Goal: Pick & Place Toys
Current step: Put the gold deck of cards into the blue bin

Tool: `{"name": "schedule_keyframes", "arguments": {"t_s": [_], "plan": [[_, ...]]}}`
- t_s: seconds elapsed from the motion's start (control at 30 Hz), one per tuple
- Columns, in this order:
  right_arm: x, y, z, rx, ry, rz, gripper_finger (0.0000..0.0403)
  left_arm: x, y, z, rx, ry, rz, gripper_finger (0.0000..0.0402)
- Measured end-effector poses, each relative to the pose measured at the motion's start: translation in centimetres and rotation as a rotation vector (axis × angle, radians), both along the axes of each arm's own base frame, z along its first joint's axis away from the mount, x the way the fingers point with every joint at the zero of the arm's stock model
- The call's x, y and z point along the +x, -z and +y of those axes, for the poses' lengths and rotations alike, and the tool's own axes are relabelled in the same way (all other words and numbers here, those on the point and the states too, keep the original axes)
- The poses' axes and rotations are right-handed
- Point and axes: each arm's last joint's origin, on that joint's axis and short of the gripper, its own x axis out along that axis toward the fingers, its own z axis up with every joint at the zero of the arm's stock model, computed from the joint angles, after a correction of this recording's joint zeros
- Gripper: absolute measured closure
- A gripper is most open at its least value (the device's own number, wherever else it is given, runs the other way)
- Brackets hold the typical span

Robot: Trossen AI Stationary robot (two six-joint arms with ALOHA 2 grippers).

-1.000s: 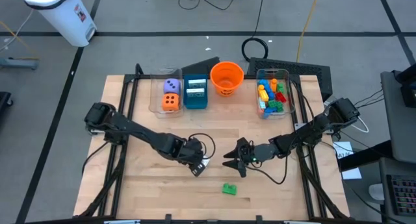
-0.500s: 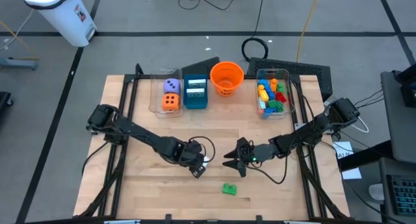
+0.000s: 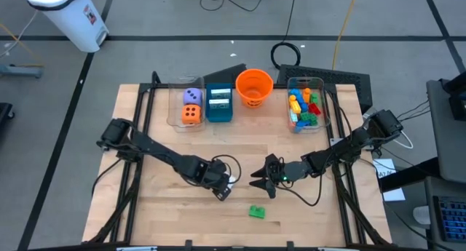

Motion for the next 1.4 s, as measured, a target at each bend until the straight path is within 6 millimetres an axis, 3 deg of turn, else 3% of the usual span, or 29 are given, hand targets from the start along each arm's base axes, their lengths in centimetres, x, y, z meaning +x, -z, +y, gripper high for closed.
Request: {"name": "schedule_keyframes", "arguments": {"t_s": [0.17, 0.53, 0.73, 0.87, 1.1, 1.23, 1.4], "plan": [[0.0, 0.0, 0.0, 0.014, 0.004, 0.002, 0.0193, 0.3, 0.9, -0.9, -0.049, 0.002, 0.007, 0.0215], [-0.1, 0.2, 0.0, 0.009, 0.003, 0.027, 0.0193, -1.1, 0.7, -4.3, -0.064, 0.000, -0.010, 0.0216], [-0.1, 0.4, 0.0, -0.005, 0.001, 0.045, 0.0193, -1.4, 0.4, -5.1, -0.030, 0.006, -0.057, 0.0216], [-0.1, 0.4, 0.0, -0.060, -0.021, 0.035, 0.0193, -1.5, -1.1, -5.0, -0.016, 0.114, -0.103, 0.0215], [-0.4, 0.5, 0.4, -0.143, -0.067, 0.035, 0.0193, -0.9, -6.6, -4.4, 0.105, 0.326, -0.245, 0.0215], [-0.5, 0.6, 0.5, -0.149, -0.074, 0.042, 0.0193, -0.7, -9.4, -4.5, 0.263, 0.572, -0.251, 0.0215], [-0.5, 0.8, 0.5, -0.154, -0.073, 0.058, 0.0193, -0.7, -10.3, -4.8, 0.453, 0.932, -0.239, 0.0215]]}}
